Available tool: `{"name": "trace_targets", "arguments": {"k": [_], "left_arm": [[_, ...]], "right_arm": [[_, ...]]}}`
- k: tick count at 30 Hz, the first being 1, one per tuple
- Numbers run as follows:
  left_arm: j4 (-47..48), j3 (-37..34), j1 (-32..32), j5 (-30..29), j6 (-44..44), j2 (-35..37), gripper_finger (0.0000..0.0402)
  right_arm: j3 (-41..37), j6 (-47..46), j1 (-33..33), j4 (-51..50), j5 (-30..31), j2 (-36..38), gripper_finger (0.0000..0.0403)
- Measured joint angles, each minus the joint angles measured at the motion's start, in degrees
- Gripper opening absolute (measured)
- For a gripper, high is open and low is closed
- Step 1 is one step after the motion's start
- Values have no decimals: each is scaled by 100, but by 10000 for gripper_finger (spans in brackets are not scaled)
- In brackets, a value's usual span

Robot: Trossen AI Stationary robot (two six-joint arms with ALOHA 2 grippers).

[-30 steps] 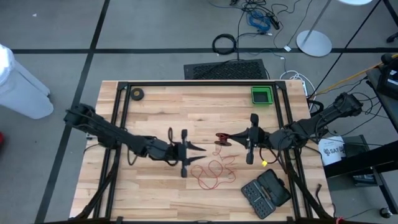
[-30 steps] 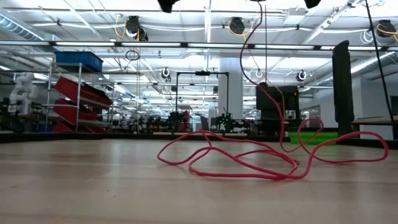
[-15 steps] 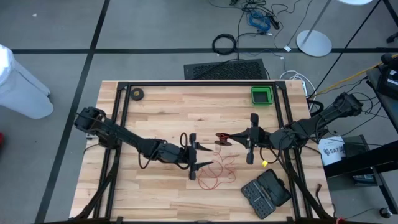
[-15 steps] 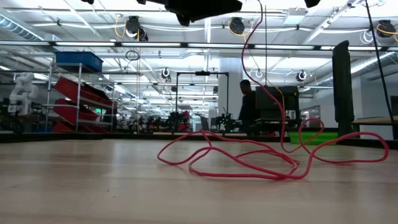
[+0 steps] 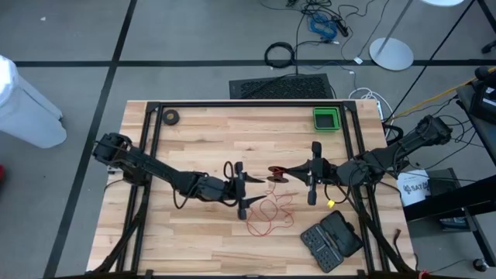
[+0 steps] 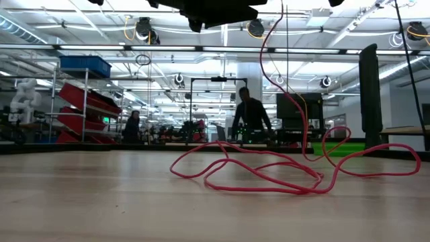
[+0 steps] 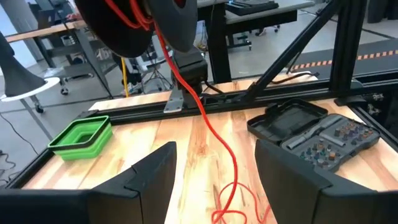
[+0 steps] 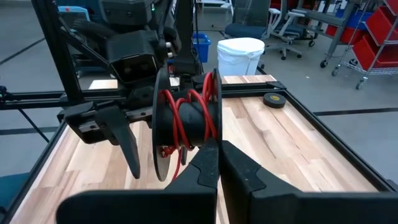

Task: Coil cords
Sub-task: Uncoil the red wire from the spool

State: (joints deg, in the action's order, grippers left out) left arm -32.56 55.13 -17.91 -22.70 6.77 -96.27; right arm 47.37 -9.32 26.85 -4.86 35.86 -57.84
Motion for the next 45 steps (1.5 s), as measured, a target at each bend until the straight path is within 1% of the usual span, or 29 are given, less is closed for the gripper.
{"name": "trace_targets", "arguments": {"k": [6,10,17,27,36,38,42,43,45], "left_arm": [[13,0,81,13,-55,-72,226],[5,0,167,26,-326,-228,226],[-62,0,297,153,-353,-494,226],[-356,0,295,627,-370,-490,226],[-226,-2,295,666,-502,-491,226],[-232,-2,297,894,-619,-490,226],[-257,-2,370,1602,-946,-490,226],[-256,-2,388,1708,-1007,-490,226],[-254,-2,425,1740,-1097,-490,226]], "right_arm": [[0,0,0,-2,2,0,0],[0,0,0,0,2,0,0],[0,-2,0,-2,-4,0,0],[0,37,0,-7,-15,0,0],[0,39,0,-9,-15,0,0],[0,44,0,-9,-15,0,0],[0,59,0,-9,-17,0,0],[0,59,0,-9,-17,0,0],[0,59,0,-9,-17,0,0]]}}
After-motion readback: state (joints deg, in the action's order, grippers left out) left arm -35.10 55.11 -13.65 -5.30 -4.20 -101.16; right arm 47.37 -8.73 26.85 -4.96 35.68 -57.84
